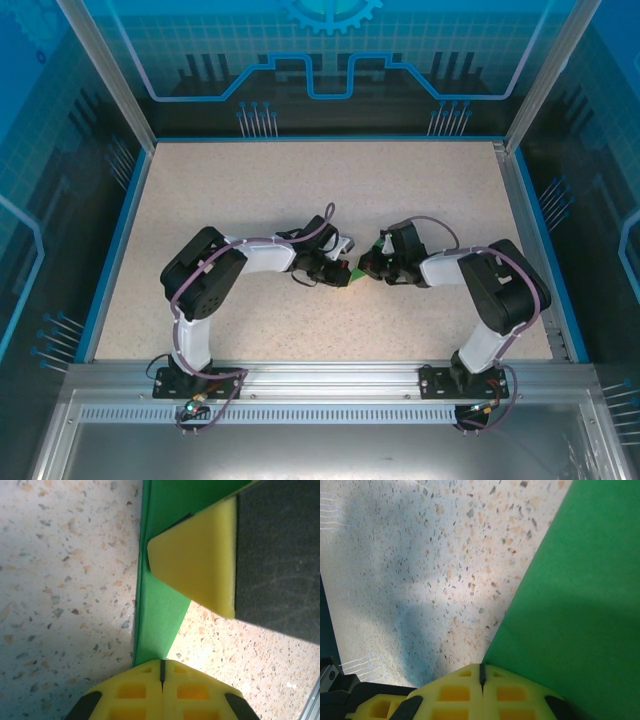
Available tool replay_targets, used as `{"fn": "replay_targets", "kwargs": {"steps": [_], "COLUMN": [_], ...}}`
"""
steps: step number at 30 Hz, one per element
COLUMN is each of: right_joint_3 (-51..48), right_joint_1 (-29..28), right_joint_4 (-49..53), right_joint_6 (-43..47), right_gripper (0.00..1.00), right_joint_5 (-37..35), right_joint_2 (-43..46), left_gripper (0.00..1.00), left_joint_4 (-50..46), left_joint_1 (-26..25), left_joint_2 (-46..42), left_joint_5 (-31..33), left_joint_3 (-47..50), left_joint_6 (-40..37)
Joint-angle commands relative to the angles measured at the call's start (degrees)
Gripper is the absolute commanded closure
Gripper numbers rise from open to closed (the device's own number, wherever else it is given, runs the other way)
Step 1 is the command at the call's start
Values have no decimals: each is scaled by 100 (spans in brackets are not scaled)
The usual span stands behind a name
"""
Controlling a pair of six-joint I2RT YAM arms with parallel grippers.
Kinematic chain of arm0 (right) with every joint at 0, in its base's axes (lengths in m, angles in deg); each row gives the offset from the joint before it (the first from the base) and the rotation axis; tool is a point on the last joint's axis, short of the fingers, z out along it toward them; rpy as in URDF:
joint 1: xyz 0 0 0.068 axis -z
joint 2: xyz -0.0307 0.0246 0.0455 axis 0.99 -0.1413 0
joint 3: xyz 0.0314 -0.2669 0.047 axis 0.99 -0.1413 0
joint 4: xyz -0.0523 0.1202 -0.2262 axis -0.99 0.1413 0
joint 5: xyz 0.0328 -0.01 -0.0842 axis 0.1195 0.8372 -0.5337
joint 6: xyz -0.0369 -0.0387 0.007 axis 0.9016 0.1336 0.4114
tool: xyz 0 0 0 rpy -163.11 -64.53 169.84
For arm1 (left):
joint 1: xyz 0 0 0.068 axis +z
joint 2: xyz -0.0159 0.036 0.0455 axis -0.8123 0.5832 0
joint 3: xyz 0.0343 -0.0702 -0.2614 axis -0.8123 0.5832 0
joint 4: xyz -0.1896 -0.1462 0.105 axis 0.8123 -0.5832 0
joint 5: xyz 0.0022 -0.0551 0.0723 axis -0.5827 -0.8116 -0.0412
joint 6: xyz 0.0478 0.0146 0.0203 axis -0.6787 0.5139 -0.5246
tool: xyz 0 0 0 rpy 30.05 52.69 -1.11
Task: Fold a paper plane with a square sheet of paper (pick it up from the middle)
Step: Fold the wing for the fifth time at the center of the table.
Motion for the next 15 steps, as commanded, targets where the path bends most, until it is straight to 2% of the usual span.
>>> {"fn": "replay_targets", "kwargs": {"steps": [1, 15], "right_joint_3": [20, 309], "right_joint_1": [464, 1324], "right_joint_4": [185, 173], "right_joint_6": [247, 406], "right_gripper": [98, 98], "right_joint_5": [-505, 42], "right_joint_2": [-201, -600], "left_gripper": [100, 100], "left_joint_4": [-758, -828], "left_joint_1": [44, 92], "left_joint_2": [322, 260], "left_joint_5": [691, 812], "left_joint_3": [274, 467], "left_joint_6": [-171, -200]}}
